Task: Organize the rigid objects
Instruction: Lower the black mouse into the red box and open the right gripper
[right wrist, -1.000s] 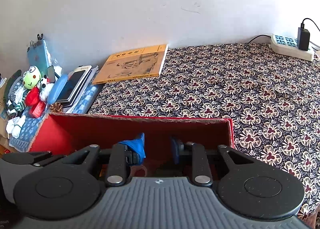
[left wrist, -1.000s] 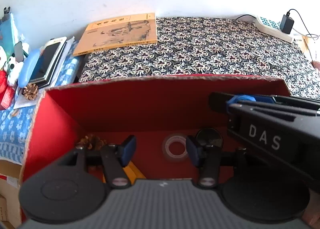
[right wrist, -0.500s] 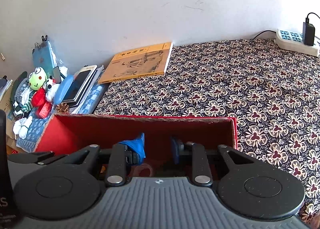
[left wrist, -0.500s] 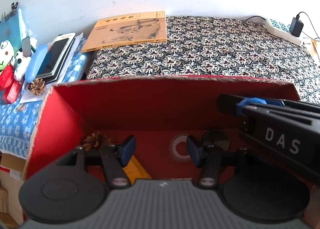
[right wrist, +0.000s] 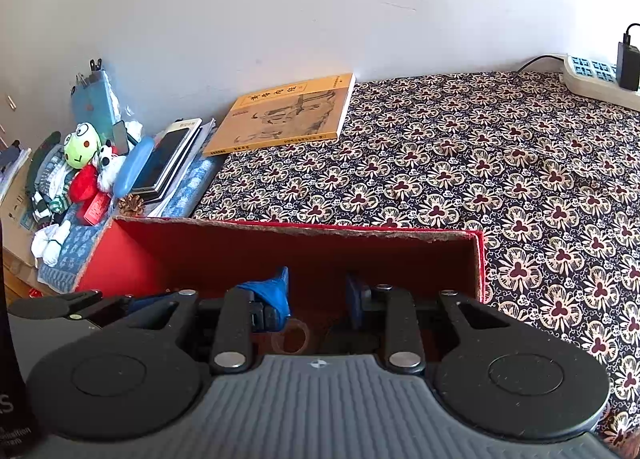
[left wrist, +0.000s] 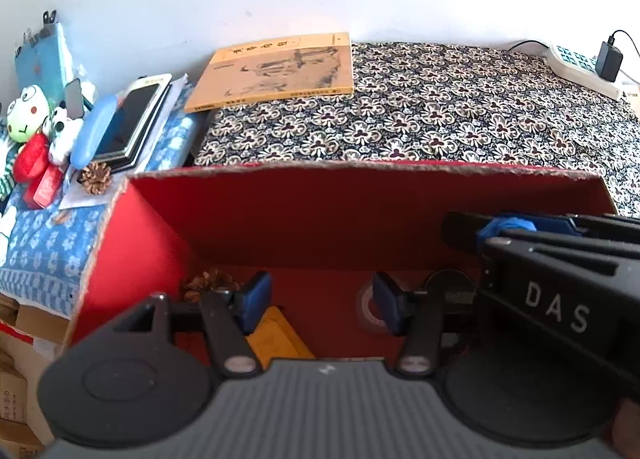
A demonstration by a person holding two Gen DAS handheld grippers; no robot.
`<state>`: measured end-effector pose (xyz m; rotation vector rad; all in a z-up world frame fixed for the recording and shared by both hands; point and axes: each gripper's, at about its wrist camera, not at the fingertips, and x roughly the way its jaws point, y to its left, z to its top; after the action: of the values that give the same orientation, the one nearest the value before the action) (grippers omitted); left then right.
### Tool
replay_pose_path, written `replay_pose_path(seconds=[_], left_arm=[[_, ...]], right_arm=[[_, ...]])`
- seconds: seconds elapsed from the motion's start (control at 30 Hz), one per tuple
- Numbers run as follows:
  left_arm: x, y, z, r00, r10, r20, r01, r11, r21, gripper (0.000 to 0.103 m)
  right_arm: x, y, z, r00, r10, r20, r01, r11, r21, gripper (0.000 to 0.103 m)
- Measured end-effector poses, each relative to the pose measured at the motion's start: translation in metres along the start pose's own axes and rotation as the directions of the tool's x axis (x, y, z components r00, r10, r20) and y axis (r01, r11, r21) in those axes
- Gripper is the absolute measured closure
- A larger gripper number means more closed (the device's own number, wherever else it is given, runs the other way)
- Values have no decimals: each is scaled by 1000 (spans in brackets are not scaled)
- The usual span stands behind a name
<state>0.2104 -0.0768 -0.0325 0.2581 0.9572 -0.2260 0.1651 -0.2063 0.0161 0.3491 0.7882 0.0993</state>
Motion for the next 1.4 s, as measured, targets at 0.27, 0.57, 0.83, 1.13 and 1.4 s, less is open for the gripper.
replay_pose_path(seconds=[0.27,0.57,0.83,1.13,1.4], left_arm=[[-2,-2,-1,999,-31,16,31,999,22,48],[-5,-2,-1,996,-82,34,81,996,36,47],[-10,-3,-4,995,-73,69,69,996,53,47],[-10,2,-4,996,-63,61,62,998,23,45],[-11,6,-4,997,-52,61,53,998,-19,44]], right_arm=[[-5,-4,-1,1000,23,20,-24,999,41,95],[-5,-3,-1,1000,5,25,-6,999,34,96],[-3,-2,-1,999,-41,30,40,999,11,96],[-1,-1,0,997,-67,29,68,998,-6,96],[-2,3,-1,996,-89,29,90,996,-28,96]])
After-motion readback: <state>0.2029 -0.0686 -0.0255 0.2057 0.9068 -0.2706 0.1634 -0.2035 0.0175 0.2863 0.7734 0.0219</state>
